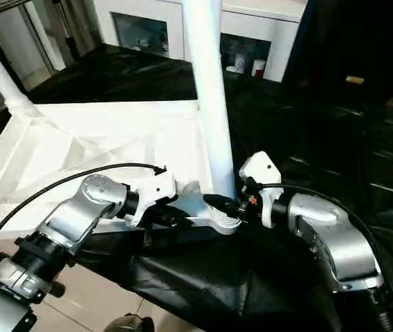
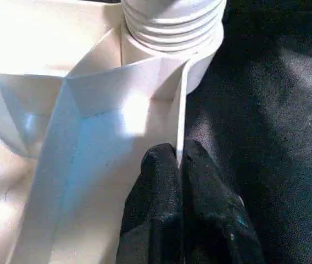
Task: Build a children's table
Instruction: Insert table leg to table base
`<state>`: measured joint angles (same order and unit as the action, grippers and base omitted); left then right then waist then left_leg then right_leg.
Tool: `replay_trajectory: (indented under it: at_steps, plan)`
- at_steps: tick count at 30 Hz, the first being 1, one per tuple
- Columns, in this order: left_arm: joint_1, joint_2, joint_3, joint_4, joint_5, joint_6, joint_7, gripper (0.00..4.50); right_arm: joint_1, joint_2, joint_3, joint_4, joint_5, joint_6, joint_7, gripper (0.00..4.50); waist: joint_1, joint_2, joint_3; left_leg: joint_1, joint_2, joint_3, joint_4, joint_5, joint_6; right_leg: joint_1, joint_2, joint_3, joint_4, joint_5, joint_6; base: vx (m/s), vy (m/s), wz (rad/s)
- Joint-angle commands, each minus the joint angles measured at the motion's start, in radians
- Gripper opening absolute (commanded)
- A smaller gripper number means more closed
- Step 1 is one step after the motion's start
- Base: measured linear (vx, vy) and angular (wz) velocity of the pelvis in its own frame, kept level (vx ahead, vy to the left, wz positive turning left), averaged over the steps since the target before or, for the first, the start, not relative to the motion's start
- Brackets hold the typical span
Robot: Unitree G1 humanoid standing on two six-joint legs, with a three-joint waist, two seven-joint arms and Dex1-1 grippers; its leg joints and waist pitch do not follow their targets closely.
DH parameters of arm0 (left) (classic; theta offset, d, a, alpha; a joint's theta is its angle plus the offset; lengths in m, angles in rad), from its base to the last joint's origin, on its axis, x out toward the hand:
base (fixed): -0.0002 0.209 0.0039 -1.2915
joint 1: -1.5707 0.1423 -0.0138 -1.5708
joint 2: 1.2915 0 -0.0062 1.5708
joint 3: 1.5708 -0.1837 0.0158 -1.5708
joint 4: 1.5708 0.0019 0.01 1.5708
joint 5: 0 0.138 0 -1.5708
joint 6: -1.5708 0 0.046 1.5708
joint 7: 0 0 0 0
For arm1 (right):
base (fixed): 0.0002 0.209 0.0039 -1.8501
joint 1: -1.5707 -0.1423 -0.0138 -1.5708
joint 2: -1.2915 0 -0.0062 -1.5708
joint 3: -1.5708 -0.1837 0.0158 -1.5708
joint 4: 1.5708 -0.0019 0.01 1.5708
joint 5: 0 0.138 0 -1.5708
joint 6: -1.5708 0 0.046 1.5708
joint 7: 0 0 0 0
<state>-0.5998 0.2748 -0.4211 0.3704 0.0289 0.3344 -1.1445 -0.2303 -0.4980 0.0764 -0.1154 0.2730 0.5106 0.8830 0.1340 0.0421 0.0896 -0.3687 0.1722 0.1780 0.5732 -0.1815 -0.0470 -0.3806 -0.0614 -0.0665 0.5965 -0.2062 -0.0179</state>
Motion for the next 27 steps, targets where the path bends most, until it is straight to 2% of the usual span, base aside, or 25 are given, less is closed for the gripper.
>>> replay_trajectory:
  at_steps: [1, 3, 4, 8, 9, 12, 14, 22, 27]
  plan:
    - [-0.054, -0.014, 0.051, -0.028, -0.025, -0.028, 0.055, 0.0, 0.072, 0.012, 0.055, 0.066, 0.001, 0.047, 0.007, 1.89, -0.003, -0.006, -0.067, 0.01, 0.068, -0.027, -0.059, -0.118, 0.075, 0.045, -0.102, 0.058, -0.063, -0.098, -0.242, 0.0, 0.0, 0.0]
    - [-0.053, -0.011, 0.055, -0.02, -0.023, -0.031, 0.056, 0.0, 0.083, 0.018, 0.036, 0.06, 0.008, 0.042, -0.007, 1.89, 0.001, 0.002, -0.071, 0.011, 0.069, -0.029, -0.057, -0.117, 0.074, 0.045, -0.102, 0.058, -0.062, -0.087, -0.244, 0.0, 0.0, 0.0]
    - [-0.053, -0.01, 0.056, -0.018, -0.022, -0.032, 0.057, 0.0, 0.089, 0.019, 0.029, 0.054, 0.012, 0.042, -0.012, 1.89, 0.001, -0.001, -0.071, 0.01, 0.069, -0.028, -0.057, -0.114, 0.075, 0.046, -0.101, 0.058, -0.062, -0.079, -0.244, 0.0, 0.0, 0.0]
    - [-0.06, -0.009, 0.064, 0.002, -0.019, -0.04, 0.067, 0.0, 0.116, 0.019, 0.005, 0.038, 0.024, 0.03, -0.025, 1.89, 0.006, 0.002, -0.077, 0.009, 0.067, -0.028, -0.054, -0.108, 0.08, 0.047, -0.1, 0.056, -0.058, -0.051, -0.247, 0.0, 0.0, 0.0]
    - [-0.063, -0.009, 0.065, 0.007, -0.019, -0.042, 0.068, 0.0, 0.123, 0.018, 0.0, 0.037, 0.024, 0.027, -0.027, 1.89, 0.008, 0.008, -0.08, 0.009, 0.067, -0.029, -0.053, -0.11, 0.079, 0.048, -0.101, 0.056, -0.058, -0.063, -0.246, 0.0, 0.0, 0.0]
    - [-0.071, -0.009, 0.068, 0.021, -0.017, -0.045, 0.072, 0.0, 0.141, 0.014, -0.013, 0.031, 0.024, 0.022, -0.029, 1.89, 0.012, 0.008, -0.084, 0.009, 0.067, -0.029, -0.051, -0.102, 0.081, 0.048, -0.099, 0.055, -0.057, -0.053, -0.241, 0.0, 0.0, 0.0]
    - [-0.074, -0.01, 0.068, 0.03, -0.013, -0.049, 0.075, 0.0, 0.159, 0.005, -0.02, 0.023, 0.023, 0.014, -0.026, 1.89, 0.014, 0.012, -0.087, 0.007, 0.068, -0.03, -0.049, -0.098, 0.083, 0.048, -0.1, 0.055, -0.054, -0.035, -0.243, 0.0, 0.0, 0.0]
    - [-0.088, -0.017, 0.07, 0.067, -0.009, -0.067, 0.081, 0.0, 0.198, -0.027, -0.042, 0.0, 0.04, 0.005, -0.021, 1.89, 0.023, 0.014, -0.092, 0.006, 0.067, -0.032, -0.046, -0.109, 0.078, 0.05, -0.1, 0.054, -0.054, -0.056, -0.234, 0.0, 0.0, 0.0]
    - [-0.096, -0.018, 0.071, 0.088, -0.005, -0.075, 0.084, 0.0, 0.215, -0.035, -0.047, 0.001, 0.04, -0.003, -0.026, 1.89, 0.025, 0.012, -0.095, 0.005, 0.065, -0.03, -0.043, -0.118, 0.08, 0.047, -0.101, 0.054, -0.058, -0.107, -0.22, 0.0, 0.0, 0.0]
